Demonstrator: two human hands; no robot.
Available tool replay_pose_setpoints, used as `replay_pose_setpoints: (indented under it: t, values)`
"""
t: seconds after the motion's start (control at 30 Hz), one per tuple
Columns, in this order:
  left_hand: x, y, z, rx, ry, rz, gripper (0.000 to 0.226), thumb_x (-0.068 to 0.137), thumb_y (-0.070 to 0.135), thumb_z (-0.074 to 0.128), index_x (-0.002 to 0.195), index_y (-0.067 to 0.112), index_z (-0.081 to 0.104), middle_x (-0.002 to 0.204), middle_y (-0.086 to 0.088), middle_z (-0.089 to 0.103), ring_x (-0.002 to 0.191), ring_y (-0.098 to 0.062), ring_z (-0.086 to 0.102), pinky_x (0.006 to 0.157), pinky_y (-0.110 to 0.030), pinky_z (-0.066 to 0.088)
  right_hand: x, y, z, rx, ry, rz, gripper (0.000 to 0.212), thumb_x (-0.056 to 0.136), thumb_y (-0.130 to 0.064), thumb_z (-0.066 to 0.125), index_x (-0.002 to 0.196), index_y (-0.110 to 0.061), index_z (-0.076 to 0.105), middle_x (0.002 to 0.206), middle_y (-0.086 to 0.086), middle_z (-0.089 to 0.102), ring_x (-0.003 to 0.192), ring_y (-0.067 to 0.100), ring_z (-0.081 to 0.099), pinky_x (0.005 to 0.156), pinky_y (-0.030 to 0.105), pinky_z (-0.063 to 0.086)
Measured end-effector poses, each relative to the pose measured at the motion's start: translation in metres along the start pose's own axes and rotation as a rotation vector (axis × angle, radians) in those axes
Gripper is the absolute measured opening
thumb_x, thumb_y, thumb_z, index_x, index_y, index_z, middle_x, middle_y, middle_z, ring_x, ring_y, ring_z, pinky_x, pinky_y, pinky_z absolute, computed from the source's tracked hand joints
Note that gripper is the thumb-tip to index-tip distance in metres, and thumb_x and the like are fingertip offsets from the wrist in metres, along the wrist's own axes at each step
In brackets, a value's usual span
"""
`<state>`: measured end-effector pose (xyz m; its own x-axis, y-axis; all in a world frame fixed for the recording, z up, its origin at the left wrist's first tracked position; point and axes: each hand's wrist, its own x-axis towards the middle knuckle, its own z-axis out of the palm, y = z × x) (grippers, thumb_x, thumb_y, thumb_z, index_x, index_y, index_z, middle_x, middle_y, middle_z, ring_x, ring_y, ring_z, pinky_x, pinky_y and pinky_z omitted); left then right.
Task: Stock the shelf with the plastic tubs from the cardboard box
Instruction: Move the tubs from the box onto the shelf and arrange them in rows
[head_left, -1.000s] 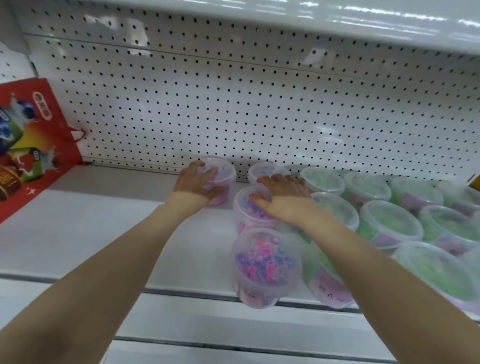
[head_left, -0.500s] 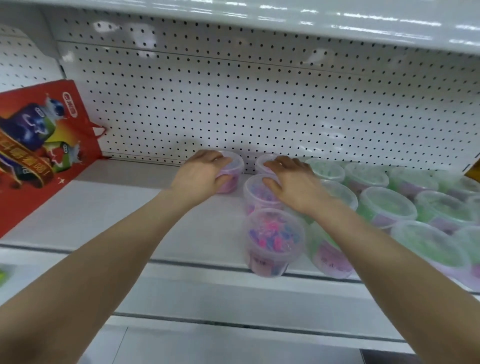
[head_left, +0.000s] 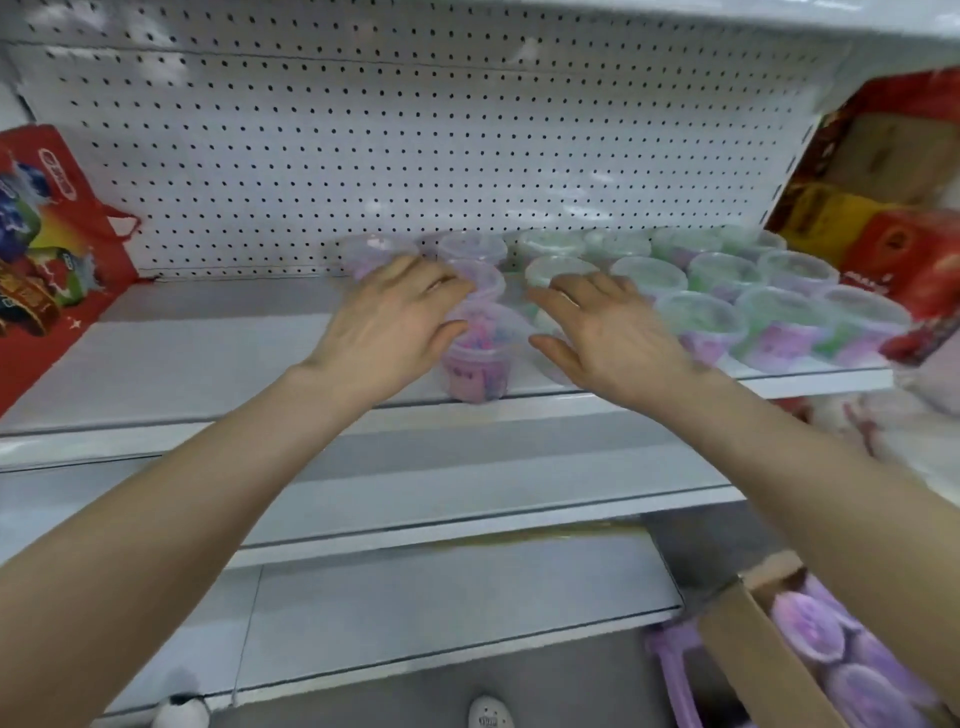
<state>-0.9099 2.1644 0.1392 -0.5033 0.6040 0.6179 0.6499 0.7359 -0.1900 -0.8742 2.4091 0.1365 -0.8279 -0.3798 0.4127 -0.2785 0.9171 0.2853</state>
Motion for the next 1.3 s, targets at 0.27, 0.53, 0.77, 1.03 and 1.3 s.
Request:
replay_pose_setpoints:
  t: [0.27,0.53,0.77,1.03,1.3]
  values:
    - [0.004,0.108,0.015,-0.165,-0.009,0.127,0.038,0.089,0.038,0.053,0.119,0.016,0.061,0.110,-0.006,0.063,0.100,-0.032,0.054,0.085,-0.041,0.047,-0.129,0.032,-0.008,-0.068,-0.050,0.116,0.048,0.094,-0.045,0.044,0.128,-0.013,0.055,0.118,0.012,0.062,0.100,0.035,0.060,0.084,0.043,0.046]
    - [0.036,0.249,0.078,-0.352,-0.072,0.244,0.038,0.090,0.038,0.052,0.120,0.017,0.061,0.107,-0.005,0.063,0.095,-0.030,0.054,0.083,-0.037,0.047,-0.269,0.108,0.015,-0.035,-0.168,0.342,0.049,0.092,-0.045,0.041,0.127,-0.013,0.057,0.116,0.010,0.063,0.095,0.034,0.061,0.081,0.044,0.048]
    - [0.081,0.396,0.156,-0.500,-0.223,0.273,0.034,0.089,0.034,0.058,0.117,0.017,0.063,0.105,-0.005,0.063,0.094,-0.030,0.054,0.078,-0.038,0.050,-0.395,0.213,0.059,0.022,-0.282,0.504,0.045,0.090,-0.043,0.045,0.121,-0.014,0.061,0.102,0.010,0.066,0.089,0.035,0.060,0.079,0.045,0.048]
    - [0.108,0.546,0.271,-0.580,-0.528,0.301,0.033,0.087,0.031,0.058,0.118,0.021,0.060,0.108,-0.001,0.062,0.094,-0.026,0.056,0.074,-0.036,0.051,-0.532,0.306,0.156,0.125,-0.564,0.745,0.050,0.084,-0.042,0.043,0.122,-0.014,0.061,0.102,0.010,0.066,0.086,0.036,0.061,0.073,0.043,0.047]
    - [0.122,0.655,0.386,-0.637,-0.727,0.324,0.038,0.084,0.030,0.063,0.120,0.017,0.060,0.109,-0.004,0.063,0.096,-0.027,0.058,0.085,-0.039,0.051,-0.640,0.380,0.247,0.136,-0.754,1.071,0.041,0.083,-0.029,0.062,0.119,-0.010,0.060,0.105,0.016,0.065,0.092,0.040,0.062,0.076,0.044,0.048]
